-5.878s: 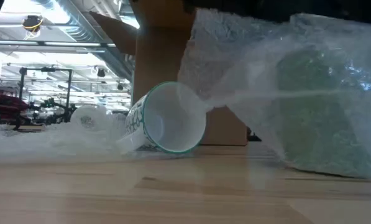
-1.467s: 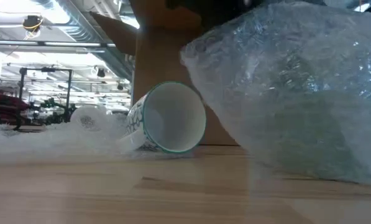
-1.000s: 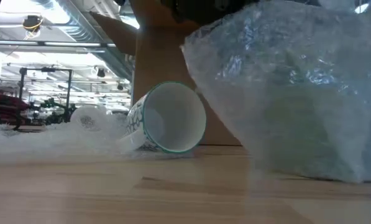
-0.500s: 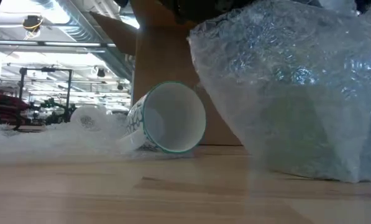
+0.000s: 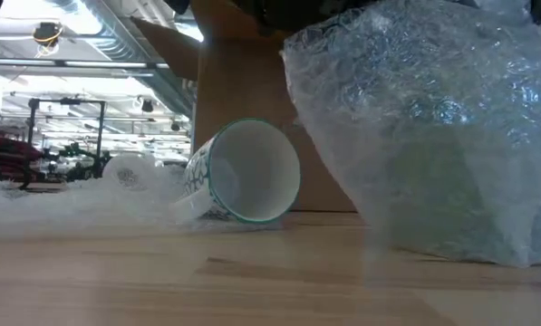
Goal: Wrap mug
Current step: Wrap the green mug with the right transparent bubble wrap
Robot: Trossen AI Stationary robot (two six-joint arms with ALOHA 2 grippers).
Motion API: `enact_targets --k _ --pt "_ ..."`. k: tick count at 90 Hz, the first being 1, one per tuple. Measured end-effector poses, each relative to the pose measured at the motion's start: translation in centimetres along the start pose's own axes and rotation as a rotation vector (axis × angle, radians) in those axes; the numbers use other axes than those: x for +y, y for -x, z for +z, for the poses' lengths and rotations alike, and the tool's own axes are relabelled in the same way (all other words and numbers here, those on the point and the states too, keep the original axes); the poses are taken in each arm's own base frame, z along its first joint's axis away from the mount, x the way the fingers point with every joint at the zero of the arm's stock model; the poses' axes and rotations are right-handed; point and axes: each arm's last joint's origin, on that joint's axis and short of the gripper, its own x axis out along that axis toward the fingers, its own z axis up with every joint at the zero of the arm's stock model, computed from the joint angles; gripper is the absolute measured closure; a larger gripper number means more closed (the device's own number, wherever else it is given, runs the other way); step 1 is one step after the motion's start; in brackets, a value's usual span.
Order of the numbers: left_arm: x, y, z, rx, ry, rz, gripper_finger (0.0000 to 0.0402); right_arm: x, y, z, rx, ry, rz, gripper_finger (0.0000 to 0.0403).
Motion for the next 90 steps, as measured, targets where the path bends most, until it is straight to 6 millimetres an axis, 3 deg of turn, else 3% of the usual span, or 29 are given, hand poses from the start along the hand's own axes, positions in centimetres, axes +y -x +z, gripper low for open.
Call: enact_targets --k 25,43,58,75,90 --pt "0.0 0.0 0.0 -0.002 -0.002 -0.003 0.0299 1.8 -0.1 2.0 -0.055 0.047 0.248 0.0402" --pt "0.0 0.1 0.1 -0.002 -0.008 0.000 0.0299 0.8 -2.1 2.3 0.030 0.023 0.278 0.0402" --pt "-0.1 1.7 1.4 0.019 -0.026 -0.001 0.0299 0.4 -3.1 2.1 0.075 0.021 0.290 0.0402" --pt "0.1 4.1 3.7 0.006 -0.015 0.001 0.0299 0.4 -3.2 2.1 0.063 0.036 0.291 0.0402" --pt "-0.1 4.1 4.3 -0.039 0.008 -0.015 0.0299 0.5 -3.2 2.2 0.048 0.048 0.293 0.0402"
